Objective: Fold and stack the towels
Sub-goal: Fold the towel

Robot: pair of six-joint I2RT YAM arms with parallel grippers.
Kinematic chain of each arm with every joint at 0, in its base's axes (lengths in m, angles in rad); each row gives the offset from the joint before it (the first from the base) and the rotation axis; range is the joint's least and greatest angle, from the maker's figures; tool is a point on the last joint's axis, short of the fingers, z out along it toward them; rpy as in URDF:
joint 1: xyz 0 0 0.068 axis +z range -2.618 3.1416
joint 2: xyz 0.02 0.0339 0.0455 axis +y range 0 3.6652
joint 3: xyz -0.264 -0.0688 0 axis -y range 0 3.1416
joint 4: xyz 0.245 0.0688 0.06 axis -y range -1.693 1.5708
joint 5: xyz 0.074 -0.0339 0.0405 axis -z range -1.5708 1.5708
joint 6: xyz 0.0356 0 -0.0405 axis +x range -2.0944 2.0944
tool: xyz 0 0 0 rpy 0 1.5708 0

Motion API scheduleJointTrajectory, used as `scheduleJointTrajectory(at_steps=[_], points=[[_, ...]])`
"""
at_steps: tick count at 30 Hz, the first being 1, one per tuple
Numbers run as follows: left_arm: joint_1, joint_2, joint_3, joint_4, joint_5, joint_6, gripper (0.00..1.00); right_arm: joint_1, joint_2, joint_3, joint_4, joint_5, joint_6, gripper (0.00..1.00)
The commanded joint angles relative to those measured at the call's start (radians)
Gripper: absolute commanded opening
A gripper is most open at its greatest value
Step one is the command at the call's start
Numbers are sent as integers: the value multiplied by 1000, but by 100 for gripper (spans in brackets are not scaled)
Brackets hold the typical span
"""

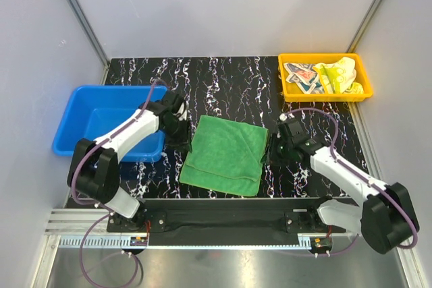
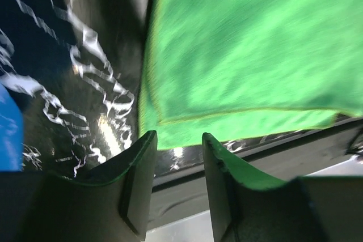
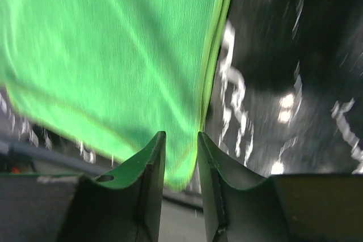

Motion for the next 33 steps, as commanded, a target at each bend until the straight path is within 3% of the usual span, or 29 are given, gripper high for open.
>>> scheduleJointTrajectory(at_steps=[1,8,11,17,26,33], points=[[-5,-56,125,-4,-41,5,43,7,100,96,110,201,7,35],[10,-33,241,64,-134,-30,45,5,422,293,180,310,-92,26],[22,-16,228,203,-110,-35,46,0,544,372,142,374,-132,25],[13,255,418,237,13,-41,44,-76,706,495,142,355,-198,25],[-5,538,601,253,-13,-38,43,-202,881,687,114,278,-224,25],[-8,725,766,266,-50,-53,43,-220,962,811,116,241,-246,25]])
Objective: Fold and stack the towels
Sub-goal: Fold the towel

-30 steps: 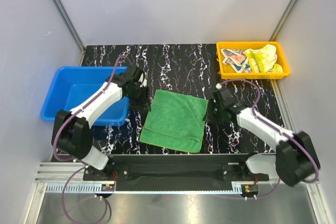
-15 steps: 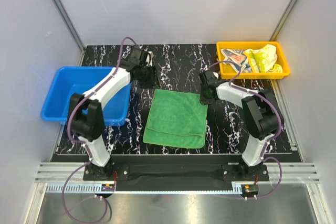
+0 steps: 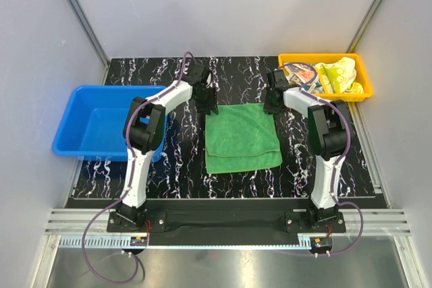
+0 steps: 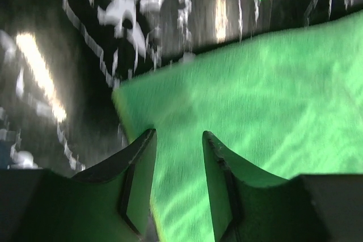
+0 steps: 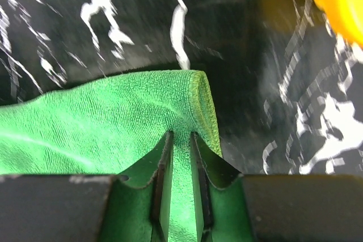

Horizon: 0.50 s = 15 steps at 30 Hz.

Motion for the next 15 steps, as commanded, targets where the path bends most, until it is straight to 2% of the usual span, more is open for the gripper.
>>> scheduleJointTrajectory(at_steps=[1,6,9,11,15], points=[[0,81,128,27,-32,-14,43,-11,72,76,-12,-32,-25,25],[15,230,368,-80,-69,-9,44,-33,132,183,-40,-56,-37,25],[27,272,447,-120,-50,-8,44,-36,134,258,-95,-40,-57,25],[27,225,452,-169,-84,-6,44,-36,99,289,-153,-18,-63,25],[17,24,284,-180,-176,-13,48,-36,-13,294,-231,-18,-17,28]])
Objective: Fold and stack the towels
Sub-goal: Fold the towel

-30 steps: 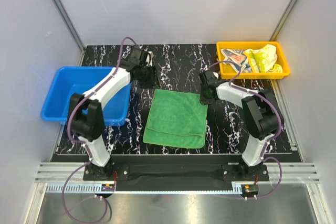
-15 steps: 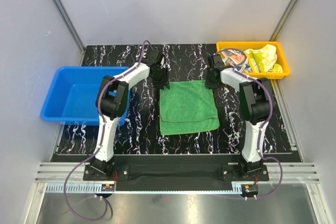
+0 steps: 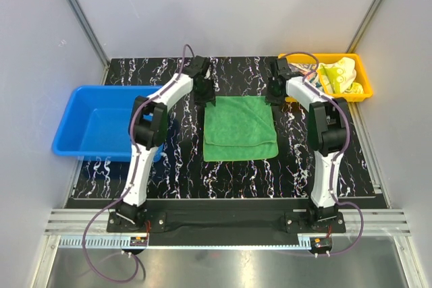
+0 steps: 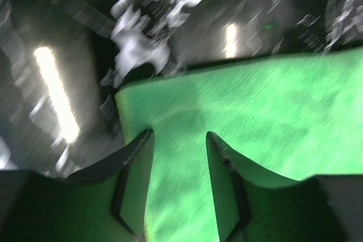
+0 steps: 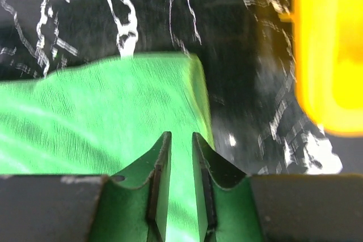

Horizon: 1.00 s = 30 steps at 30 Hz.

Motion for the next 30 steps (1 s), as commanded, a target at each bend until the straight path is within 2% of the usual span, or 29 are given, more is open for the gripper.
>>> scheduleJointTrajectory(at_steps=[1,2,5,6,13,15,21,30], points=[[-7,-232,-111,-59,-114,7,49,-1,-144,35,-122,12,33,29],[-21,-316,-148,-67,-143,13,49,-1,-193,22,-141,3,48,29],[-57,-431,-300,-66,-200,38,52,-1,-288,-62,-225,-29,120,29],[-65,-497,-388,-53,-189,35,53,-1,-315,-124,-233,-25,136,29],[-117,-728,-797,124,-42,-66,55,-1,-537,-433,-212,-58,255,31],[-119,-757,-896,215,54,-106,55,-1,-589,-517,-190,-54,317,31],[-139,-789,-1006,309,82,-206,60,-1,-652,-652,-81,-112,452,34],[-139,-820,-1116,407,10,-293,63,-1,-616,-685,-14,-86,495,34]])
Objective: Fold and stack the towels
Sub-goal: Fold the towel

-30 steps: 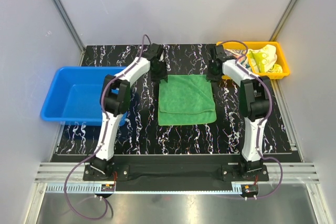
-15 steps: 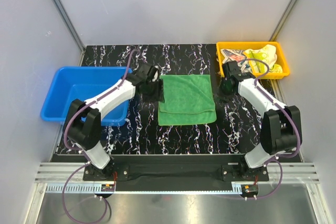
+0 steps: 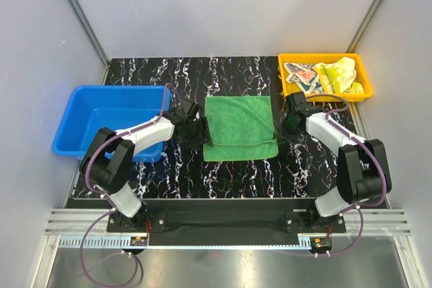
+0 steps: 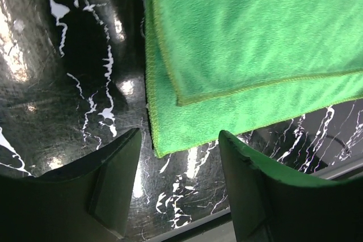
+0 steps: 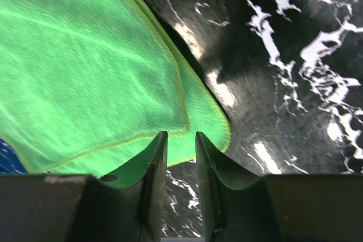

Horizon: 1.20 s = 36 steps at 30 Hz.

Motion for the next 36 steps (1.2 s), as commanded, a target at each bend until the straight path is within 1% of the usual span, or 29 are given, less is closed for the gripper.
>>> scheduleJointTrajectory(at_steps=[1,7,15,20,26,30,31,36], points=[[-3,-46,-15,98,-28,-50,63,-1,-5,-2,65,3,41,33],[-3,-6,-10,116,-20,-76,63,-2,23,-1,79,-6,51,34],[-3,15,-4,106,-56,-91,63,-1,27,-24,63,12,67,36],[-3,37,8,110,-54,-107,59,-2,32,-44,91,3,85,36],[-3,38,16,110,-63,-116,58,-1,38,-42,88,10,79,38],[-3,45,27,110,-69,-122,53,-1,36,-51,100,12,80,38],[-3,51,33,107,-68,-124,50,-1,41,-53,102,12,80,38],[-3,55,45,103,-74,-130,44,-1,39,-65,125,12,83,37]])
